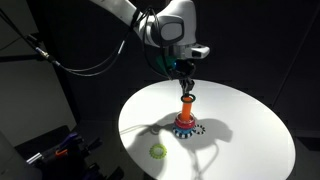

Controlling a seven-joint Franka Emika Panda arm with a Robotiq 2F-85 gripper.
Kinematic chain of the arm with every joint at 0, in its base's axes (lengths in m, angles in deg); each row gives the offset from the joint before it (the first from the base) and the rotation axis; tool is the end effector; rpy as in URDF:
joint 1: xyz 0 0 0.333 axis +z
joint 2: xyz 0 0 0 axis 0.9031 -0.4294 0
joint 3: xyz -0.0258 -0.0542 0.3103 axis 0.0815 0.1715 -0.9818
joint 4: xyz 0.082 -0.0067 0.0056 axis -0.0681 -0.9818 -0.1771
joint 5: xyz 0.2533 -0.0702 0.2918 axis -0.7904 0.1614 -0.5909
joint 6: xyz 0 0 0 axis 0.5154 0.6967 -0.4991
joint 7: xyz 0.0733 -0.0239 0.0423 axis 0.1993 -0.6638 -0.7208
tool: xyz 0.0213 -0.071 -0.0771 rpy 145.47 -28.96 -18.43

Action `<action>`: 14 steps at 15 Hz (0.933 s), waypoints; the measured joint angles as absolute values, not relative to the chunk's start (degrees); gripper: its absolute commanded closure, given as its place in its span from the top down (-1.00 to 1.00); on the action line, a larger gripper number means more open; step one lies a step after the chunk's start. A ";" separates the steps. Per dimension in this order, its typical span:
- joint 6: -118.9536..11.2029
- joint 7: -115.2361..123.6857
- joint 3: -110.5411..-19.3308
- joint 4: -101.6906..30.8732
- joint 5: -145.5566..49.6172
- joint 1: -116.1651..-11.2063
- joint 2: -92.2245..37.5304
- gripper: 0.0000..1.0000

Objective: Move the ring holder to the right a bit and put the green ring on the ring holder

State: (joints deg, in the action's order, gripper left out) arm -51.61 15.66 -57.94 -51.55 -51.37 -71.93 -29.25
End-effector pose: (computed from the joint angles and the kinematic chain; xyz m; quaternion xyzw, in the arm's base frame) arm 0.6017 -0.1917 0.3475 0.9549 -0.2914 0.0494 0.0274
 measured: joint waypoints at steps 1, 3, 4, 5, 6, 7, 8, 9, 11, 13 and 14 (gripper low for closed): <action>-51.57 15.66 -57.96 -51.26 -51.42 -71.93 -29.45 -0.89; -51.54 15.66 -58.01 -50.77 -51.71 -71.93 -29.80 -0.90; -51.50 15.66 -58.05 -50.58 -52.00 -71.94 -29.93 -0.89; -51.42 15.65 -58.11 -50.38 -52.39 -71.96 -30.05 -0.89; -51.30 15.64 -58.17 -50.20 -52.81 -71.98 -30.16 -0.90; -51.08 15.58 -58.25 -50.02 -53.34 -72.02 -30.23 -0.90; -50.79 15.54 -58.30 -49.86 -53.88 -72.04 -30.29 -0.89; -50.43 15.47 -58.37 -49.65 -54.42 -72.07 -30.37 -0.89; -49.79 15.10 -58.51 -49.27 -55.93 -72.20 -30.52 -0.90; -49.48 14.87 -58.64 -49.06 -57.33 -72.39 -30.62 -0.90; -49.36 14.78 -58.70 -48.98 -58.03 -72.50 -30.67 -0.90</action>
